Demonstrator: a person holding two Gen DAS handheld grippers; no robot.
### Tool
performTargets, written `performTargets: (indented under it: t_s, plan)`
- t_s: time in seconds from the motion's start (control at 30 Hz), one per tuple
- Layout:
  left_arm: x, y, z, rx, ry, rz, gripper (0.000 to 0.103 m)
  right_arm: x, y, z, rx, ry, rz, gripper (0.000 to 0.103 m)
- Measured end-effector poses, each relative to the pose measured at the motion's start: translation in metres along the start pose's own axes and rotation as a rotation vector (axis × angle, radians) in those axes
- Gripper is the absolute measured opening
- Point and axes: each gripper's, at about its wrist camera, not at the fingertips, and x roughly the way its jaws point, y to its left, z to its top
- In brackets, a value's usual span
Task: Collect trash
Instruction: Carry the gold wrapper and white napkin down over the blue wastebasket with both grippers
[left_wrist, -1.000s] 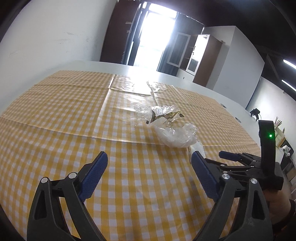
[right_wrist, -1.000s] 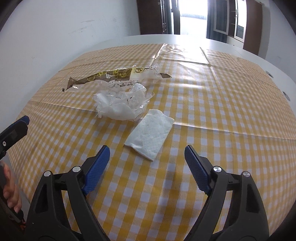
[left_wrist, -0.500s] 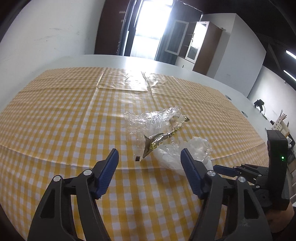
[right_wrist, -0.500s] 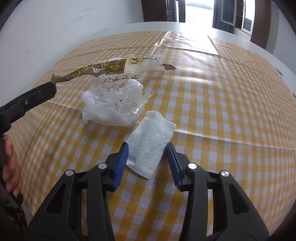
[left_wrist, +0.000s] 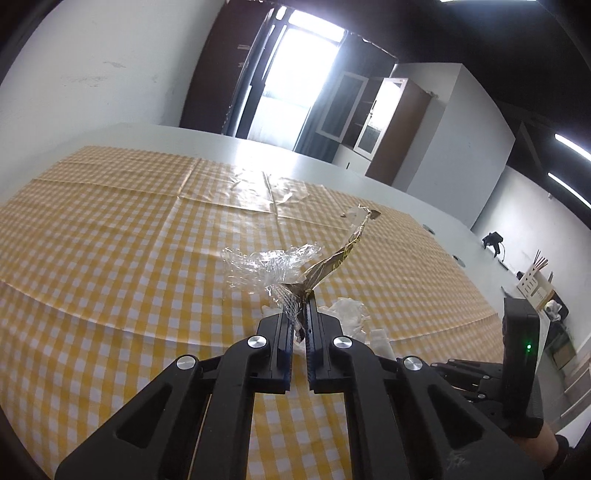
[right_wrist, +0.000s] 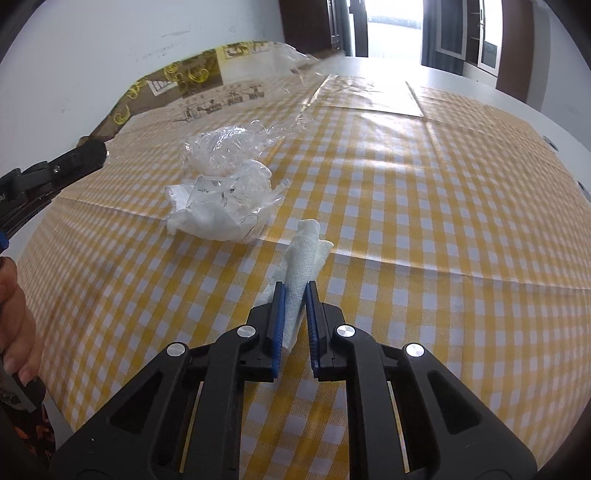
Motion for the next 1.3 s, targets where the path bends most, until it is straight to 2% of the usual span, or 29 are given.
performTargets:
  t_s: [0.3,0.5,0.8,0.93,1.07,1.2,1.3]
  plan:
    - [-0.050,0.000,-0.031,-0.052,-0.009,-0.008,0.005,-0.032,0.007,-0.016,-0.019,-0.065,0.019,0.010]
    - [-0.084,-0.005,-0.053,-0.059,-0.042,0.000,0.005,-0.053,0.020,-0.038,-0.043,-0.105,0.027,0.010]
    - [-0.121,-0.021,-0.094,-0.008,-0.042,0.037,0.005,-0.094,0.031,-0.079,-0.058,-0.176,0.046,0.010]
    - [-0.139,-0.027,-0.117,-0.006,-0.033,0.014,0.005,-0.108,0.032,-0.102,-0.068,-0.194,0.070,0.010]
    - [-0.149,-0.034,-0.139,-0.025,0.017,-0.044,0.005,-0.123,0.029,-0.119,-0.035,-0.211,0.100,0.010]
    - [-0.167,-0.038,-0.155,-0.024,0.034,-0.079,0.005,-0.141,0.034,-0.138,-0.048,-0.233,0.089,0.010]
    - [-0.183,-0.045,-0.166,0.000,0.036,-0.073,0.005,-0.152,0.036,-0.152,-0.054,-0.238,0.095,0.010]
